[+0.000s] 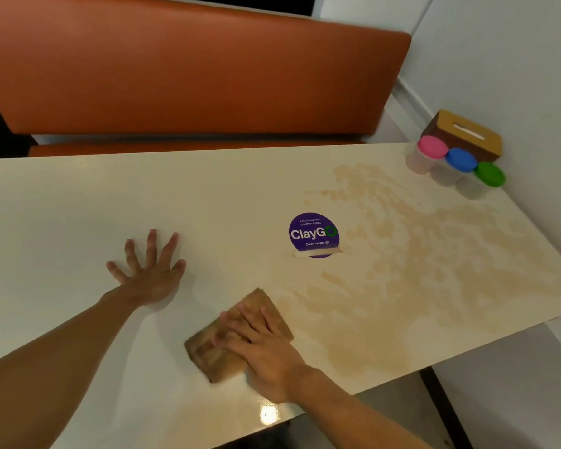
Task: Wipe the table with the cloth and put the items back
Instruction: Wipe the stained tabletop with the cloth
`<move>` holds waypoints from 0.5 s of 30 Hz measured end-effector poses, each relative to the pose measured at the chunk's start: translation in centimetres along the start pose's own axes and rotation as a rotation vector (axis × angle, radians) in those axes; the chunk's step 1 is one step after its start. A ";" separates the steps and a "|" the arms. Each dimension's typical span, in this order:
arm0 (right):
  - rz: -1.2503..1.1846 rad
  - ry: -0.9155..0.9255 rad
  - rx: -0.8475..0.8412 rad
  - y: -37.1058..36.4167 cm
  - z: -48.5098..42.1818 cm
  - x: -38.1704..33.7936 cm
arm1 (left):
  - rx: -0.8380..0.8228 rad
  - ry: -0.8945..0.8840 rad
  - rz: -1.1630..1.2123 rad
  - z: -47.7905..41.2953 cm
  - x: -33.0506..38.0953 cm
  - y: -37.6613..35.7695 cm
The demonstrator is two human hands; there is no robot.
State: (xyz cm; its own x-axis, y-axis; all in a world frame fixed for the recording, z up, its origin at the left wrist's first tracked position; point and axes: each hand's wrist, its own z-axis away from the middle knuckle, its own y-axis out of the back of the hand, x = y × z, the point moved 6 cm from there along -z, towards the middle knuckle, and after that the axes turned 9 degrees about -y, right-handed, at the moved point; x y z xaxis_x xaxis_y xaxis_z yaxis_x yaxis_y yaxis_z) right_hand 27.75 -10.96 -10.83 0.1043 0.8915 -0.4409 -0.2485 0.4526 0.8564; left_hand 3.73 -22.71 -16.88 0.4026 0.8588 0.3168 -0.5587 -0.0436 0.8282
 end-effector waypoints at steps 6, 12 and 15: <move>-0.133 -0.022 -0.058 -0.4 6.0 1.2 | 0.031 0.014 -0.015 -0.2 -0.5 0.0; -0.270 -0.121 -0.049 -0.7 10.9 2.6 | 0.031 0.026 -0.017 0.2 -0.2 -0.1; -0.351 -0.208 -0.044 -0.1 12.4 3.0 | 0.021 0.016 -0.055 1.1 -0.4 0.0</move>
State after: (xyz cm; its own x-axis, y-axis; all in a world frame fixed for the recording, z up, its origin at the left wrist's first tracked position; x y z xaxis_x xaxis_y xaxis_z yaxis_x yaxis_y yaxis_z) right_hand 40.04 -8.06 -8.95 0.3812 0.6701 -0.6369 -0.2041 0.7329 0.6490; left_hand 4.39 -23.56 -16.52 0.4202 0.8685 0.2630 -0.5208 -0.0065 0.8537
